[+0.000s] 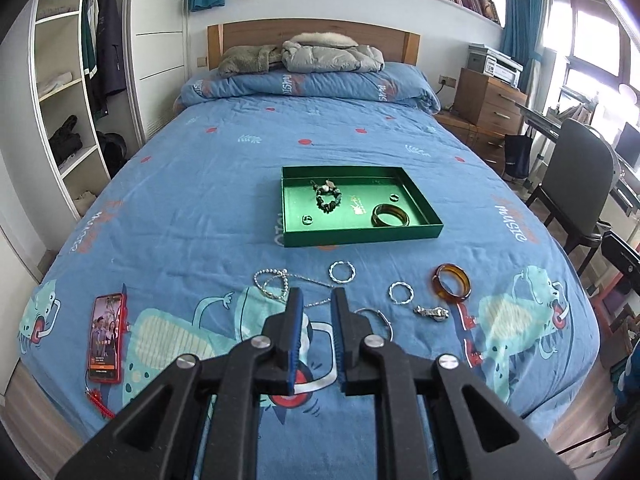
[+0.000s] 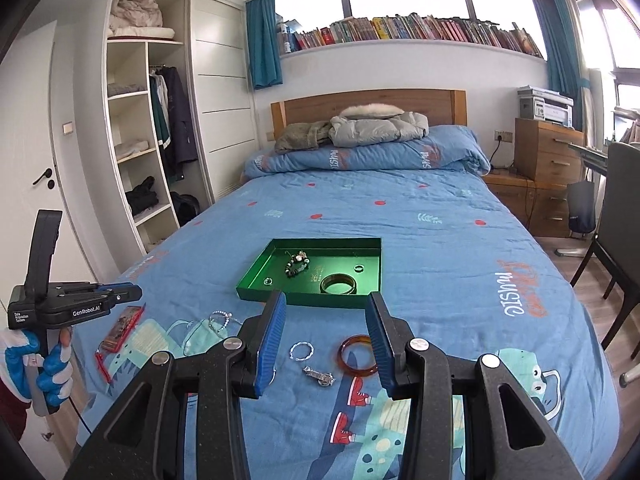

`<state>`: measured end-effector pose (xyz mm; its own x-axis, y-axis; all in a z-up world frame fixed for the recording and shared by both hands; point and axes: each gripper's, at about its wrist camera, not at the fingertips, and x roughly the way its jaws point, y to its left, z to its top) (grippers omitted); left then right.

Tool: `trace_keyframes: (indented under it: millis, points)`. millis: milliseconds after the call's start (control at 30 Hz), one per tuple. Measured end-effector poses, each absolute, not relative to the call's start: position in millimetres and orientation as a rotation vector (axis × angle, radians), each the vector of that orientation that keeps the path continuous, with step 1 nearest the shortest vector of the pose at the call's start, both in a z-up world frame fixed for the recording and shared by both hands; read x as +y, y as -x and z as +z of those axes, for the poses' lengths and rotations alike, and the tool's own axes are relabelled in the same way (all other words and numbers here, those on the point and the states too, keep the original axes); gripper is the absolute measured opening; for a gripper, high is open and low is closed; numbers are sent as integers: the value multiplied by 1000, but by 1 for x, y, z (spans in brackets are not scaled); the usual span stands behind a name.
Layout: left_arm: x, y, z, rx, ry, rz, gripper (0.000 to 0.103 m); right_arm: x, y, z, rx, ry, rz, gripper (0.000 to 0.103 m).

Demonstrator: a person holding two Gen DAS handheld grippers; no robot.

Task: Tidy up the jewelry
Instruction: 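Withdraw both grippers from the tray toward the remaining jewelry, then grasp the silver watch with the right gripper while the left gripper grasps the silver clasp bangle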

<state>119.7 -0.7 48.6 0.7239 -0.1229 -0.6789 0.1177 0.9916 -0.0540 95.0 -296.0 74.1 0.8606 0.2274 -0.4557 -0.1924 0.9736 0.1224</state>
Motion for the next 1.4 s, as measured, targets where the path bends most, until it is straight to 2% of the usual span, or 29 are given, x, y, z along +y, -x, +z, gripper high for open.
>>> trace_keyframes:
  millis: [100,433,967,1400]
  points:
    - [-4,-111,41,751,3,-130,21,-294,-88,67,497,-75,225,41]
    - [-1,-113,-9,837,48,-150,21,-292,-85,22,572,-88,230,41]
    - [-35,-182,-96,992,61,-219,21,-270,-168,-103,814,-30,375,41]
    - [-49,-206,-138,1079,76,-222,21,-235,-221,-126,810,226,536,41]
